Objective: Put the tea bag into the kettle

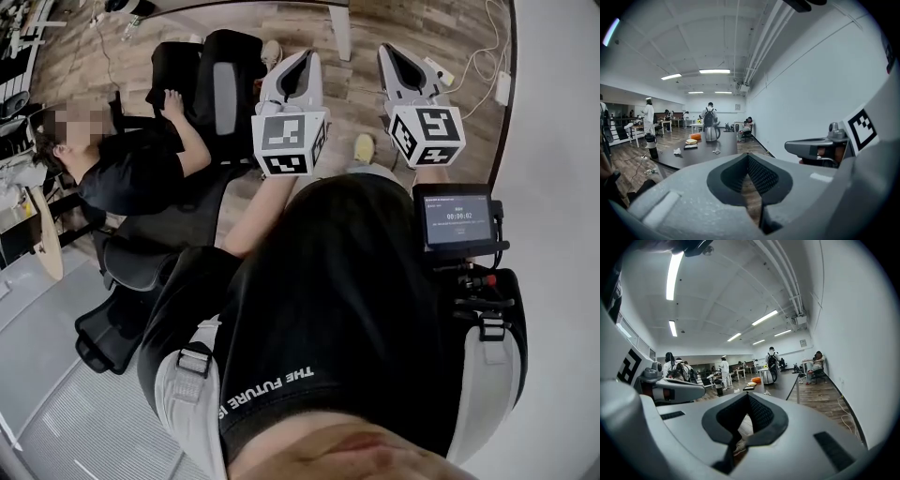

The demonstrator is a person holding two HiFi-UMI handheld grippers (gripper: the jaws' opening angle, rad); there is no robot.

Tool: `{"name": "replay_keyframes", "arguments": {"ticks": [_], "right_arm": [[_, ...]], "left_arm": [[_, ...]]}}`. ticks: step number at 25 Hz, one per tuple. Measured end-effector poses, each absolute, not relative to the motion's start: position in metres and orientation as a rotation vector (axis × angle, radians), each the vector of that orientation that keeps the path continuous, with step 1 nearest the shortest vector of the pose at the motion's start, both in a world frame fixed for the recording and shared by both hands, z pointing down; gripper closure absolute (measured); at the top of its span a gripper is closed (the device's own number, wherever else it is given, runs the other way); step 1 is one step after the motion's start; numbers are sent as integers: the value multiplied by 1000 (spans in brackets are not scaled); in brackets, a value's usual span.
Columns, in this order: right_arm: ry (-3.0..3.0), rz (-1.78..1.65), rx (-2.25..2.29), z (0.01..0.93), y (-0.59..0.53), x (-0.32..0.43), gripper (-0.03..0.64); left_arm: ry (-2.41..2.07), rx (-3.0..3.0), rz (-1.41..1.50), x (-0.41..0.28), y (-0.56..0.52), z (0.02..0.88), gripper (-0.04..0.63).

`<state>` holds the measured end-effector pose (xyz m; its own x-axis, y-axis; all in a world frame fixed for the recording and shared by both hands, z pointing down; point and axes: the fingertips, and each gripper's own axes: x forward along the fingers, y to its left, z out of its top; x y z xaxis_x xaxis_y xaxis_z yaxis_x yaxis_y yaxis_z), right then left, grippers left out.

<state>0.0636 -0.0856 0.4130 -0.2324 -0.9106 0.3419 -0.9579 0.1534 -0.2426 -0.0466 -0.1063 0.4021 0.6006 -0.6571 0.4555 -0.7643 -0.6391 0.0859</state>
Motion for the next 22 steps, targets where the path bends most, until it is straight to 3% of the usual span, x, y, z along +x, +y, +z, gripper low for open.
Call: {"name": "replay_keyframes", "arguments": {"ticks": [10,22], "right_arm": [[-2444,588,1653,409,-85,32,612],[-2395,559,1700,410,-87,43,612]], "left_arm": [[-1250,2553,575,-63,-104,403,592],[-1240,2546,572,-61,-104,406,592]]}}
